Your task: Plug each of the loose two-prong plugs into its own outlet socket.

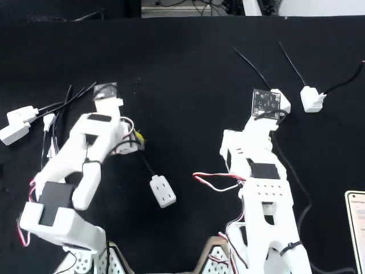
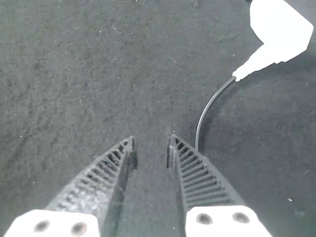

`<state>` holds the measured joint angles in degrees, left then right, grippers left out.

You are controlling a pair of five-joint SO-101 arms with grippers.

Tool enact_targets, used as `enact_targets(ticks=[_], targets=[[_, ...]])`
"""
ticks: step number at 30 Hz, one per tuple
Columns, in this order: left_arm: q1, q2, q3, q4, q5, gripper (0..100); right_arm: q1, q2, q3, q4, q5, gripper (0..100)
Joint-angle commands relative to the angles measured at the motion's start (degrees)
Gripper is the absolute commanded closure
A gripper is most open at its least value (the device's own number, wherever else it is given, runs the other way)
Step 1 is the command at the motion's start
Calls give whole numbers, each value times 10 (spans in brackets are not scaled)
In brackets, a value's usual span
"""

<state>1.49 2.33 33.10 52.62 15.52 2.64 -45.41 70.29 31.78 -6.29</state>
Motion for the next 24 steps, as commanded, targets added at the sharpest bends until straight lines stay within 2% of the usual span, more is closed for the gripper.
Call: enact_targets(ticks=[1, 6, 10, 16, 20, 24], targets=[[-34, 4, -39, 62, 7, 716, -11, -15, -27, 4, -4, 893], [-70, 4, -37, 115, 4, 716, -11, -15, -27, 4, -4, 893], [-88, 4, -37, 158, -34, 716, -11, -15, -26, 4, -4, 893], [-120, 4, -37, 217, -157, 750, -11, -15, -26, 4, -4, 893], [-162, 4, -44, 216, -228, 757, -11, -15, -26, 4, -4, 893], [-171, 4, -58, 218, -295, 761, -11, -14, -26, 4, -4, 893]])
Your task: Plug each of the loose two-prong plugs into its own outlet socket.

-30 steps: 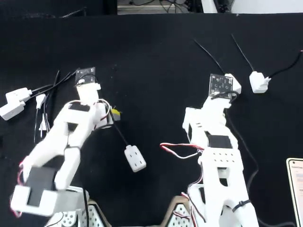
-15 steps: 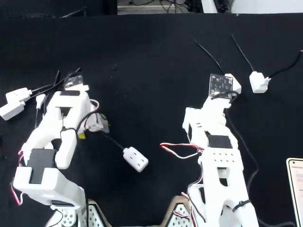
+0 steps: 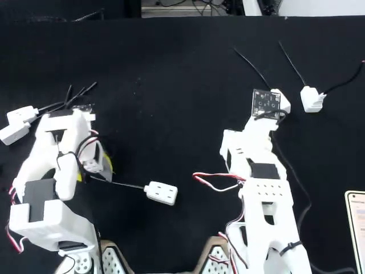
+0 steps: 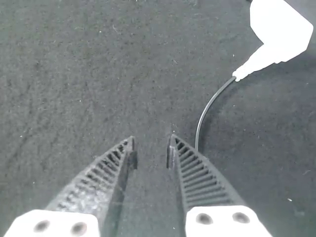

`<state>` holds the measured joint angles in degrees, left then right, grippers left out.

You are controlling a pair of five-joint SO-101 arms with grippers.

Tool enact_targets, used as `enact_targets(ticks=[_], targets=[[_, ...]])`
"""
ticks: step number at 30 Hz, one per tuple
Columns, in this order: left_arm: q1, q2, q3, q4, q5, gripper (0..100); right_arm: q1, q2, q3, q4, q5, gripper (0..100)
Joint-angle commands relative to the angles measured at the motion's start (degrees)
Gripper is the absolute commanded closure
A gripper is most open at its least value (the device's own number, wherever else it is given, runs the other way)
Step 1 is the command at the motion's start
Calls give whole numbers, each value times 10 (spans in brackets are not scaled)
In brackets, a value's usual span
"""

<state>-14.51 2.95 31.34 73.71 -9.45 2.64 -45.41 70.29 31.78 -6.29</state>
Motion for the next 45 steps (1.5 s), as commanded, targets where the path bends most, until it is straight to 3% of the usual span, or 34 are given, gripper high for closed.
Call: enact_targets(ticks=[1, 11, 19, 23, 27, 33, 41, 45], targets=[[-12, -3, -48, 8, -52, 762, -11, -14, -26, 4, -4, 893], [38, -161, -33, 47, -94, 761, -11, -13, -26, 4, -4, 894], [173, -214, 151, -62, -140, 759, -41, -14, -18, 4, -4, 895], [252, -201, 173, -76, -138, 761, -41, -15, -15, 4, -4, 895], [286, -205, 170, -103, -135, 762, -41, -15, -15, 4, -4, 895], [215, -189, 174, -199, -101, 758, -41, -15, -15, 4, -4, 895], [86, -64, 108, -207, -102, 762, -41, -15, -15, 4, -4, 895], [52, -47, 89, -205, -103, 762, -42, -15, -15, 4, -4, 895]])
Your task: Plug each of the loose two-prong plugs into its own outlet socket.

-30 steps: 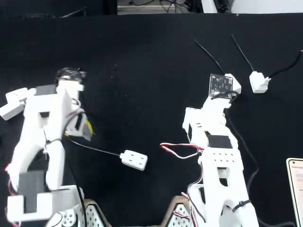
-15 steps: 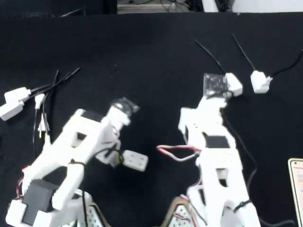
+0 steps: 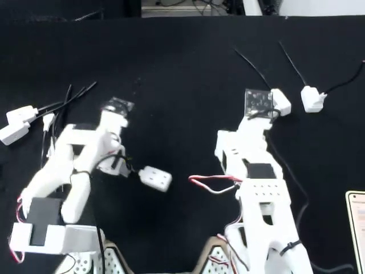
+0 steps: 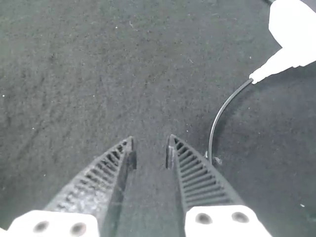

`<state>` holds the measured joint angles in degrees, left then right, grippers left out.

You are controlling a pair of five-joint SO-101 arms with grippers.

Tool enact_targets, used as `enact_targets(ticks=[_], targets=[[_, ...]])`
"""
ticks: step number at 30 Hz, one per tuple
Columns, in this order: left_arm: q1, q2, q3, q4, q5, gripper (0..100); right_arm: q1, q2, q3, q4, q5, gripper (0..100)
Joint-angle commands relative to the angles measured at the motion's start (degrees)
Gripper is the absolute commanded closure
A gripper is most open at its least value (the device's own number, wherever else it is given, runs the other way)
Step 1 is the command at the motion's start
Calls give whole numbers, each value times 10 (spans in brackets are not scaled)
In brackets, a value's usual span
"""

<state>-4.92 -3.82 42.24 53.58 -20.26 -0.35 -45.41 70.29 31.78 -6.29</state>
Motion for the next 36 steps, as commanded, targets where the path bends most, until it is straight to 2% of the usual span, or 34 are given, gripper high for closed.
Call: enact_targets(ticks=[1, 9, 13, 16, 21, 36], targets=[[-47, 18, -22, 1, 5, 762, -12, -15, -15, 4, -4, 895], [-75, -104, -60, 127, -3, 762, -13, -15, -15, 4, -4, 895], [-134, -178, -99, 184, -55, 762, -13, -15, -15, 4, -4, 895], [-190, -188, -116, 192, -86, 762, -13, -15, -15, 4, -4, 895], [-258, -135, -147, 194, -120, 762, -13, -15, -15, 4, -4, 895], [-330, 74, -209, 190, -137, 762, -14, -15, -14, 4, -4, 895]])
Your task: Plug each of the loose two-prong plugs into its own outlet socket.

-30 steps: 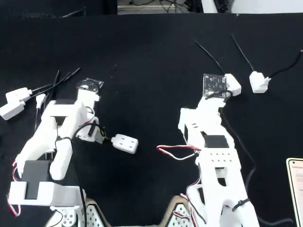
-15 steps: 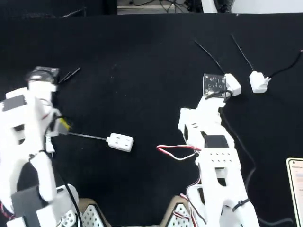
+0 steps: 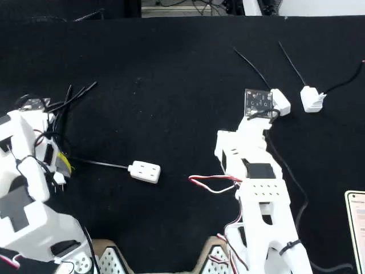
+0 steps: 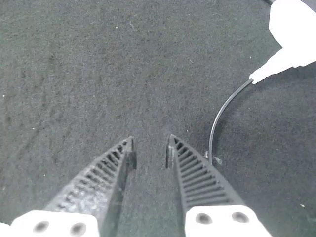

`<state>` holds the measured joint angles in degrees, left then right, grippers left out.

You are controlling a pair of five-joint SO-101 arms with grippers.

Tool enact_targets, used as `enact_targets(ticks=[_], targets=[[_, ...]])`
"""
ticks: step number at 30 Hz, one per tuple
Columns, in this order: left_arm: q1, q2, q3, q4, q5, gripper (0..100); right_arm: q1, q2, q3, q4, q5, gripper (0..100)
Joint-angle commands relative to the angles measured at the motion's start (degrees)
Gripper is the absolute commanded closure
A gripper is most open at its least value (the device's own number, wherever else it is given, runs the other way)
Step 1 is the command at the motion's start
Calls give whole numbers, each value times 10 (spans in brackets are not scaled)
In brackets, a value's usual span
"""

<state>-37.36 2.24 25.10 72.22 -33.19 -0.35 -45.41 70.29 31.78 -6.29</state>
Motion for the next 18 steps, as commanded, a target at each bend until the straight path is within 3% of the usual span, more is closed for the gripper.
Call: enact_targets(ticks=[1, 6, 9, 13, 18], targets=[[-5, 25, -40, 4, -8, 762, -14, -15, -14, 4, -4, 895], [11, 77, -36, -10, -4, 763, -14, -15, -14, 4, -4, 895], [13, 84, -49, -5, -4, 822, -14, -15, -14, 4, -4, 895], [9, 55, -79, 60, -4, 970, -14, -15, -14, 4, -4, 895], [7, -3, -114, 123, -6, 970, -14, -15, -14, 4, -4, 895]])
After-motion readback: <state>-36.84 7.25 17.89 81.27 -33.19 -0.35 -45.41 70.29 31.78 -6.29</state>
